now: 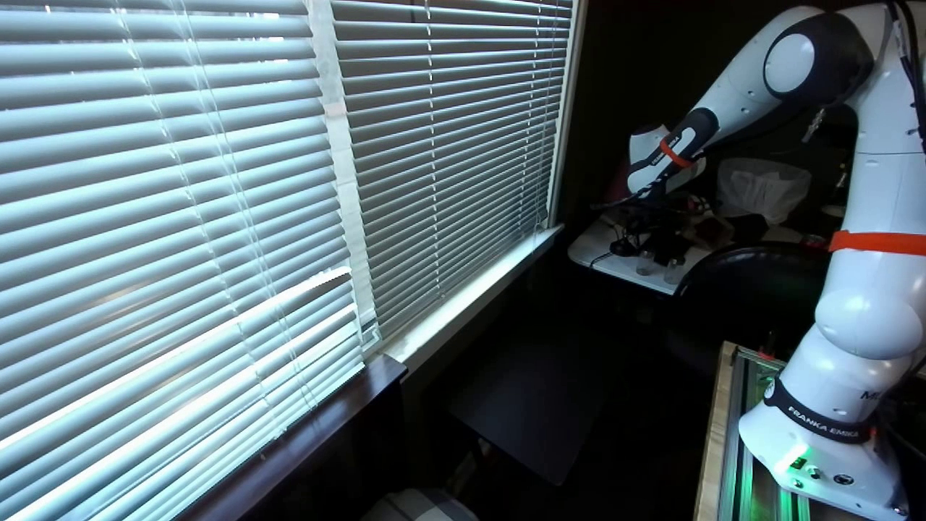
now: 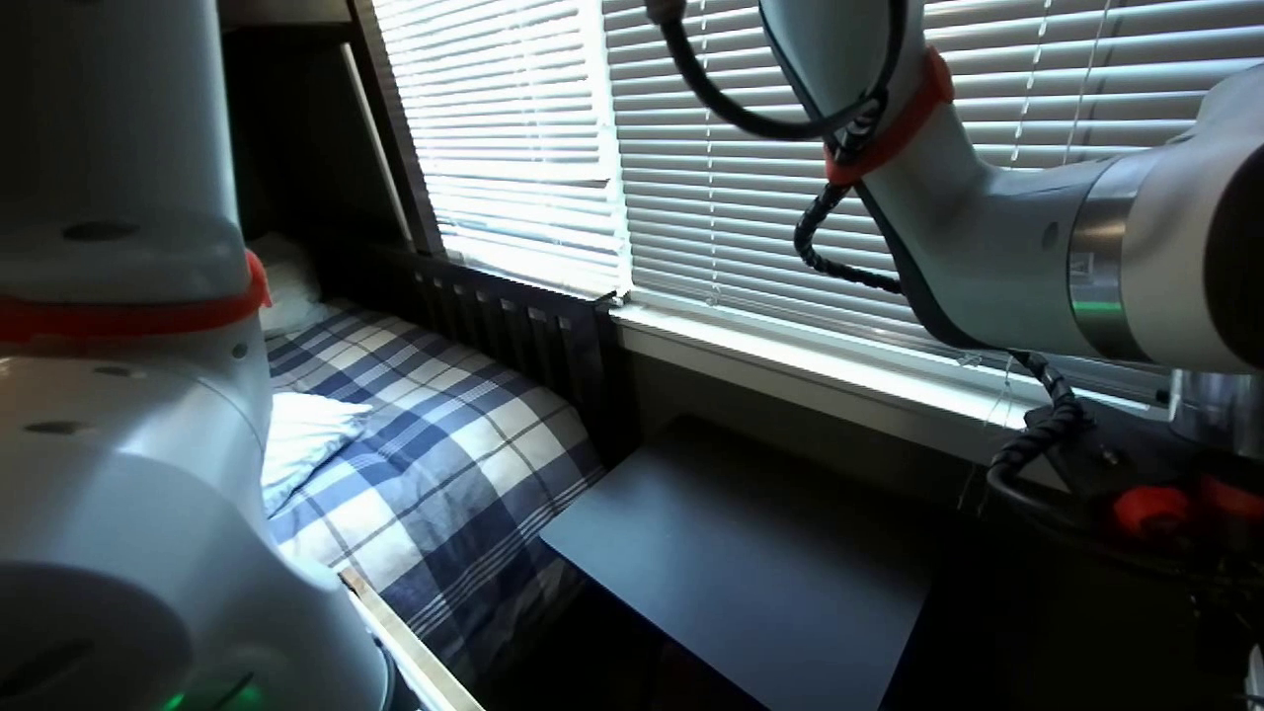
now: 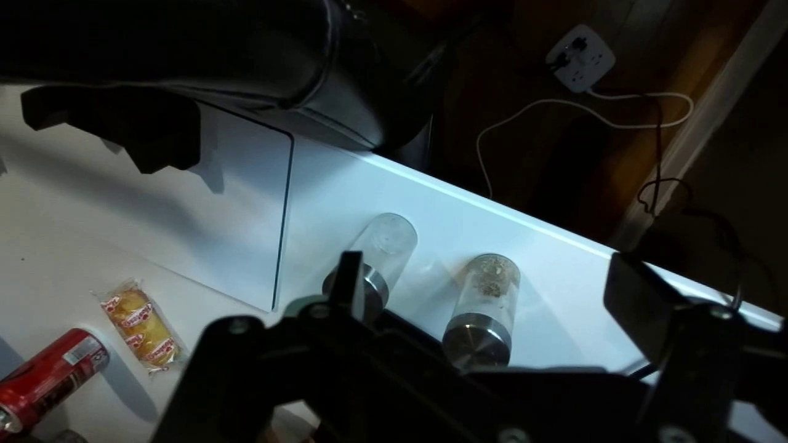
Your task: Put the bottle to the left
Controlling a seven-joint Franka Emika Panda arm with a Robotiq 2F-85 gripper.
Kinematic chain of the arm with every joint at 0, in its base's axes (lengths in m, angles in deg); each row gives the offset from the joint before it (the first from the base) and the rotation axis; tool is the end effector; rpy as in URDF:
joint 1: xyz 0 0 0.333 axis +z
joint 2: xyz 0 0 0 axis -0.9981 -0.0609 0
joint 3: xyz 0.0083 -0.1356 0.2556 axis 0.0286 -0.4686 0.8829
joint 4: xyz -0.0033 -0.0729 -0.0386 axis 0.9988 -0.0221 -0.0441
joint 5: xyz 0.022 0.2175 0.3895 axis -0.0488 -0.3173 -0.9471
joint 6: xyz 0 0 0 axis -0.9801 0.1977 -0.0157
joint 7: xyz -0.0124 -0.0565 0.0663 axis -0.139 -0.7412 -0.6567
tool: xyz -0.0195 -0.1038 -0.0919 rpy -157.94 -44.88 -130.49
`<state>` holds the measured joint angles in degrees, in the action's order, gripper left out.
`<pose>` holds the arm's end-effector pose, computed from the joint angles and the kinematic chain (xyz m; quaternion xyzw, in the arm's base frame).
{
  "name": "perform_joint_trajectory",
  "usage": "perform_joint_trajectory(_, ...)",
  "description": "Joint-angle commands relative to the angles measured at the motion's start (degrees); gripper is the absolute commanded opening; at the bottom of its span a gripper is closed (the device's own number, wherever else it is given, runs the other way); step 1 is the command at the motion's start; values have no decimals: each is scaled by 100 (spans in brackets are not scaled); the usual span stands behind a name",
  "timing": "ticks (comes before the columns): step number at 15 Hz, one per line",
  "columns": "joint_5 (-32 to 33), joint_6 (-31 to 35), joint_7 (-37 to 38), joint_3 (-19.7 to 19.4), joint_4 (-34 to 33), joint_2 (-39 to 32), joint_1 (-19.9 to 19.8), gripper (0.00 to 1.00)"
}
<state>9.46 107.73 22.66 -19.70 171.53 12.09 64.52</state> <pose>0.3843 -0.4424 0.1730 0.7910 -0.5866 -0.0274 0.1716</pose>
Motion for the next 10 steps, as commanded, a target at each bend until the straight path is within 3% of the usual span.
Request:
perform_joint_trajectory(1,-70,2,-38,-134,-19,-28,140,100)
perform_joint_trajectory(5,-201,137,107,-154,-234,-340,109,100)
perform_joint_trajectory(10,-889,607,-92,-106,-482,-833,-43,100)
